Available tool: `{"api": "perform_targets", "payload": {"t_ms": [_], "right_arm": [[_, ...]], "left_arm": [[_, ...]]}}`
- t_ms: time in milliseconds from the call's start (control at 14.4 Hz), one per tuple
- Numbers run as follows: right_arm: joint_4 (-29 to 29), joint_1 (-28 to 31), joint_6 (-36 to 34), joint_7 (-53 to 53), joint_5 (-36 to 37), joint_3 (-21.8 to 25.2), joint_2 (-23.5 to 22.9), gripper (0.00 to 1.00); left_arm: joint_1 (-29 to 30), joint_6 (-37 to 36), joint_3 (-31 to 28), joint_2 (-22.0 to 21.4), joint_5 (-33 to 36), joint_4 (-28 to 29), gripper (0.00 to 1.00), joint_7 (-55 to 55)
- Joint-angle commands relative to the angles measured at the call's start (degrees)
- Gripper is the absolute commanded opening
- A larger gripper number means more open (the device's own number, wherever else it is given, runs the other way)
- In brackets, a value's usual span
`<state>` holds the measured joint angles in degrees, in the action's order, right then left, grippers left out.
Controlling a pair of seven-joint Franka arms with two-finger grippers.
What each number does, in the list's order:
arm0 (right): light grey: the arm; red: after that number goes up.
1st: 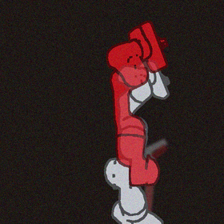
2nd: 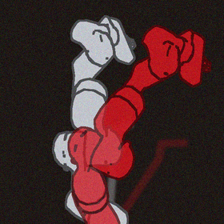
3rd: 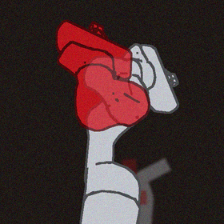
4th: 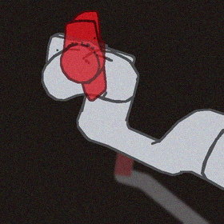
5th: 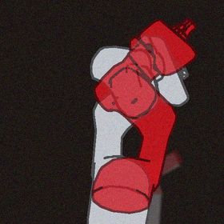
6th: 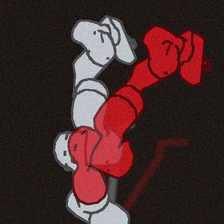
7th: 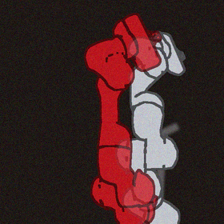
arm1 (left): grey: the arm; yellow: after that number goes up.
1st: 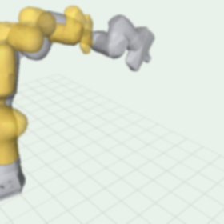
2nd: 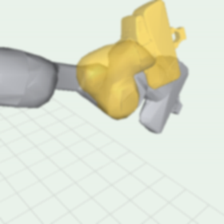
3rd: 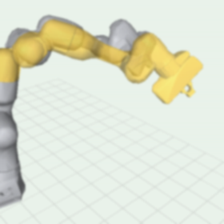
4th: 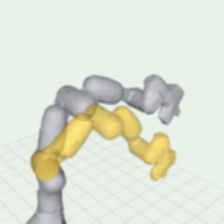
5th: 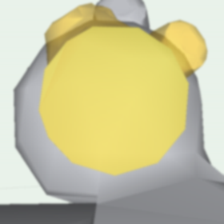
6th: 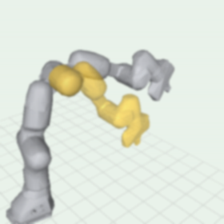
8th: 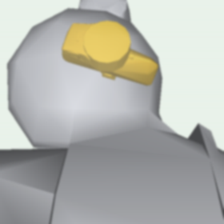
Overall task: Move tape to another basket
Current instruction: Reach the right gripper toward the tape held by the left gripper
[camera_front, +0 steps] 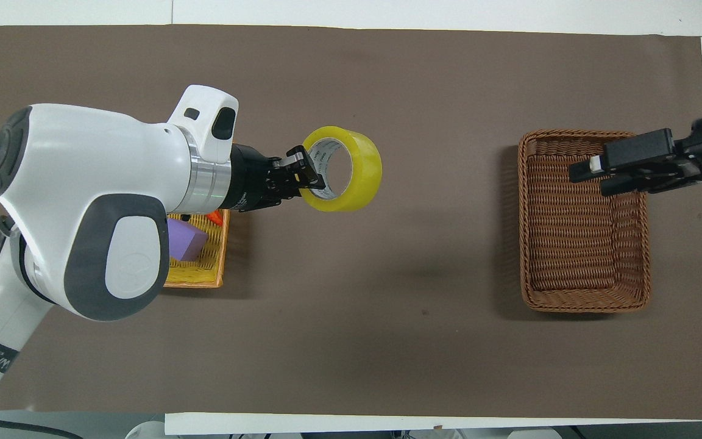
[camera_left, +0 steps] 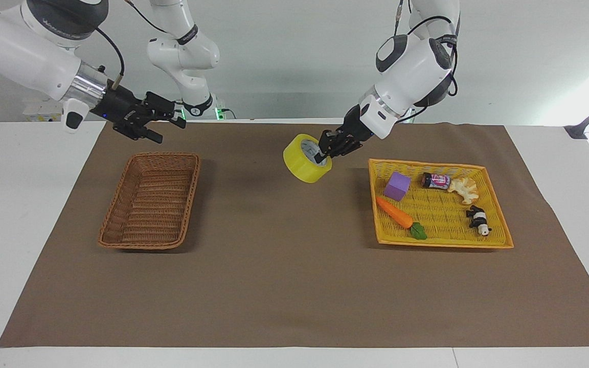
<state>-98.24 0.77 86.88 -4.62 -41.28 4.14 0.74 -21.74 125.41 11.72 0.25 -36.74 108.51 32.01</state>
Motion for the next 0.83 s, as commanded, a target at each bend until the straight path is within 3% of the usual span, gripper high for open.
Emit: {"api": "perform_targets", "payload": {"t_ms": [0, 139, 487, 765], "right_arm": [[-2.9, -5.4, 5.8, 3.1, -3.5, -0.3, 1.3, 1.00], [-4.6, -8.7, 11.4, 5.6, -8.3, -0.3, 0.9, 1.00], [-6.4, -16.4, 21.0, 5.8, -10.2, -0.3, -1.2, 1.00], [-6.7, -19.4, 23.3, 6.8, -10.4, -0.3, -2.8, 1.00]], "left_arm": [[-0.9, 0.3, -0.7, -0.5, -1.0, -0.3, 0.00, 0.9], [-0.9, -0.2, -0.7, -0.5, -0.9, -0.3, 0.00, 0.9], [-1.5, -0.3, -0.7, -0.6, -0.9, -0.1, 0.00, 0.9], [-1.5, -0.3, -0.8, -0.7, -0.9, -0.1, 0.00, 1.0]]}}
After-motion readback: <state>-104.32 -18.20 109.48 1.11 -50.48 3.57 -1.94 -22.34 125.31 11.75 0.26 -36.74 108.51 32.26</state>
